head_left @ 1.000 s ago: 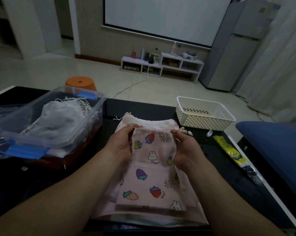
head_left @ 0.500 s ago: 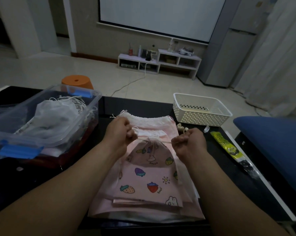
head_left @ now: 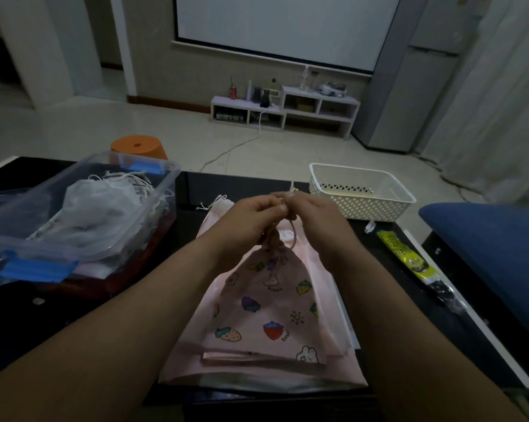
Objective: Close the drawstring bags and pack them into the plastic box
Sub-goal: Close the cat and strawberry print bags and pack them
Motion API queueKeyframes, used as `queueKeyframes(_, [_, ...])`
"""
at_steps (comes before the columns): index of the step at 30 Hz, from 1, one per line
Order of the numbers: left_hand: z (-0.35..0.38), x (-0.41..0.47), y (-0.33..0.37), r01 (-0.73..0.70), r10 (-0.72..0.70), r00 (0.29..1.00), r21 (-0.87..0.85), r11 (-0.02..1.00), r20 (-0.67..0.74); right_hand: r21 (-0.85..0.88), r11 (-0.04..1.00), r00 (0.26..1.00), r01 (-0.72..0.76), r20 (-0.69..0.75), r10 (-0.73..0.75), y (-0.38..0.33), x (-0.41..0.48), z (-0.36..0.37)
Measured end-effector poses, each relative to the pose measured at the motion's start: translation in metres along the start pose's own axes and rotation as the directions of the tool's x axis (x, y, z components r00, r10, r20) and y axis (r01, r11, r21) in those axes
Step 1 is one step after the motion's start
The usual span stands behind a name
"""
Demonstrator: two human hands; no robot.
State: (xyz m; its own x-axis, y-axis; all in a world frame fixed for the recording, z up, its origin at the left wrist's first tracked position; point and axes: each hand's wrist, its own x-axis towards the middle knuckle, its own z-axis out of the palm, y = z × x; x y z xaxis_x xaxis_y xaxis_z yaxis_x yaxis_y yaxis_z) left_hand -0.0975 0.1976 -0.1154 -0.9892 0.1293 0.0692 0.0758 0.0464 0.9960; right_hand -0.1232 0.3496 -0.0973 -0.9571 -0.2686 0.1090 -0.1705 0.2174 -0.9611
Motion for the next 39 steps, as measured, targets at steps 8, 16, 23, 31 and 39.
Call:
queueKeyframes(8, [-0.006,0.007,0.0,0.028,-0.035,0.999,-0.247,0.968,-0.024,0.024,0.982,0.982,-0.188,0.014,0.188,0.007,-0.001,-0.007])
queueKeyframes(16, [-0.018,0.009,-0.006,0.019,-0.072,0.993,-0.499,0.867,-0.089,-0.062,0.981,0.978,-0.185,0.089,0.191,0.03,-0.009,0.013])
queueKeyframes(23, [-0.033,0.012,-0.007,0.003,-0.159,0.947,-0.489,0.872,-0.28,0.312,0.882,0.935,-0.353,0.142,0.324,0.024,-0.009,0.018])
queueKeyframes(31, [-0.036,0.011,-0.008,0.034,-0.15,0.947,-0.376,0.926,-0.284,0.274,0.882,0.924,-0.383,0.109,0.367,0.032,-0.002,0.02])
queueKeyframes(39, [-0.03,0.009,-0.004,0.03,-0.034,0.99,-0.03,0.999,-0.139,-0.074,0.966,0.917,-0.248,0.302,0.259,0.015,-0.009,0.019])
